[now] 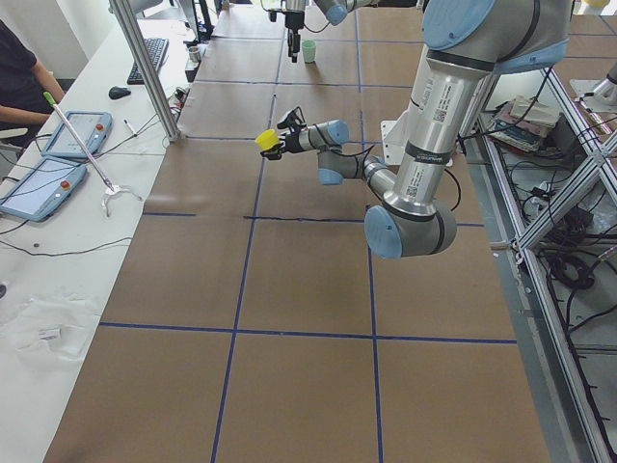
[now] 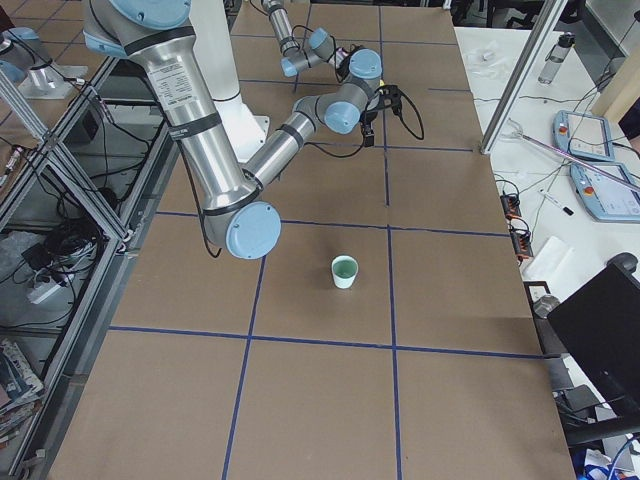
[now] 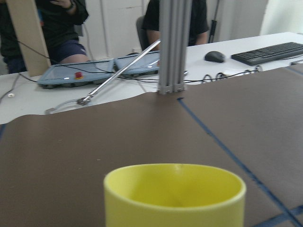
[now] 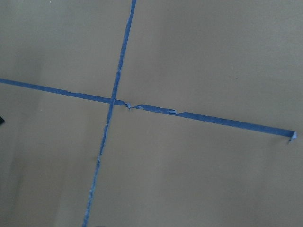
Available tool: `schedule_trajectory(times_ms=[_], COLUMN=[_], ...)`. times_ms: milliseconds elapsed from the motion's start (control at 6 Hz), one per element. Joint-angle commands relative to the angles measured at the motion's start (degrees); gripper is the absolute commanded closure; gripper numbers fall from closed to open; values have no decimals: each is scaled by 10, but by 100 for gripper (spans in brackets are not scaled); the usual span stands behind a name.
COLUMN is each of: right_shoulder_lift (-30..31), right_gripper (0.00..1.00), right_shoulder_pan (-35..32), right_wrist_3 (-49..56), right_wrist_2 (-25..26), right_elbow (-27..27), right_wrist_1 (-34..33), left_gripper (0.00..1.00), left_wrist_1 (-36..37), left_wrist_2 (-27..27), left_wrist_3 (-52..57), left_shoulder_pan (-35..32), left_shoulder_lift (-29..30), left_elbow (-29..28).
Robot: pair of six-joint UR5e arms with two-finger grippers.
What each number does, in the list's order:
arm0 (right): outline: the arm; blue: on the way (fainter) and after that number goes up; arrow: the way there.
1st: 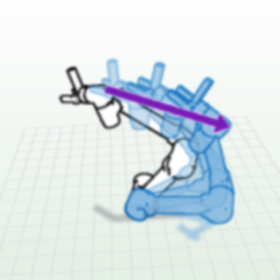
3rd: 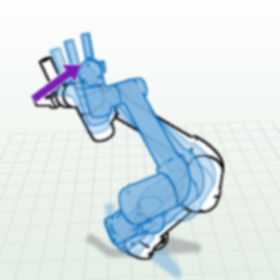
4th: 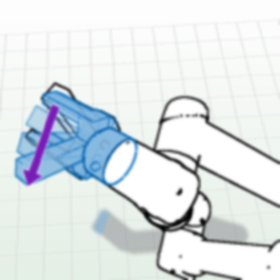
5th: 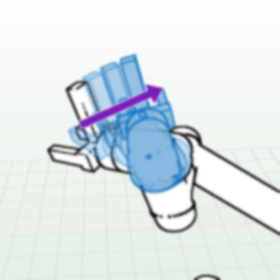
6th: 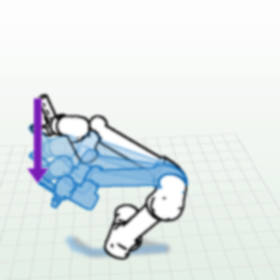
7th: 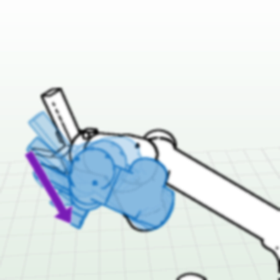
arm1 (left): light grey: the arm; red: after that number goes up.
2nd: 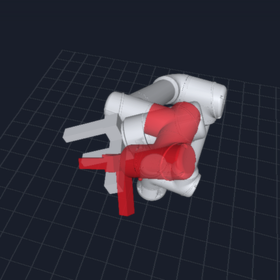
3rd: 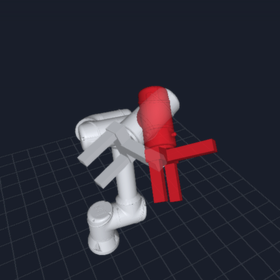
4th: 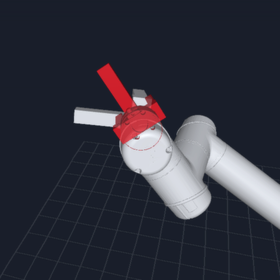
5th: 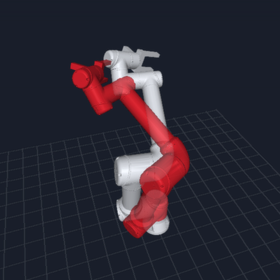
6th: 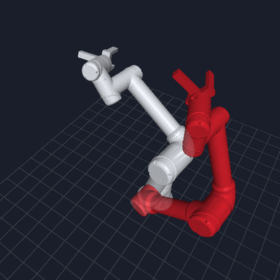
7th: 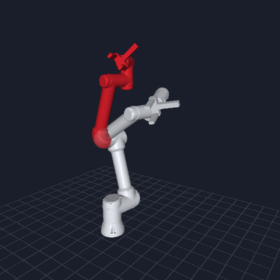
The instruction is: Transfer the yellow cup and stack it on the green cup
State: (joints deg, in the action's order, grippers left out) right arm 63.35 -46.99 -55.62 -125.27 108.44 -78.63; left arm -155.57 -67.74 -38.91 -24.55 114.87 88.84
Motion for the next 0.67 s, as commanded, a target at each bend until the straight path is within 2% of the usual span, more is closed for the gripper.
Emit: schedule_trajectory(times_ms=[0, 500], right_shoulder_lift=[-39, -74], right_gripper=[0, 0], right_shoulder_pan=[38, 55], right_wrist_3=[-63, -106], right_wrist_2=[24, 16], right_elbow=[-9, -38], right_wrist_1=[0, 3], left_gripper=[94, 92], left_wrist_1=[-39, -77], left_wrist_2=[-65, -62], left_wrist_3=[85, 87], left_shoulder_pan=[31, 64], left_shoulder_lift=[32, 33], left_elbow=[5, 7])
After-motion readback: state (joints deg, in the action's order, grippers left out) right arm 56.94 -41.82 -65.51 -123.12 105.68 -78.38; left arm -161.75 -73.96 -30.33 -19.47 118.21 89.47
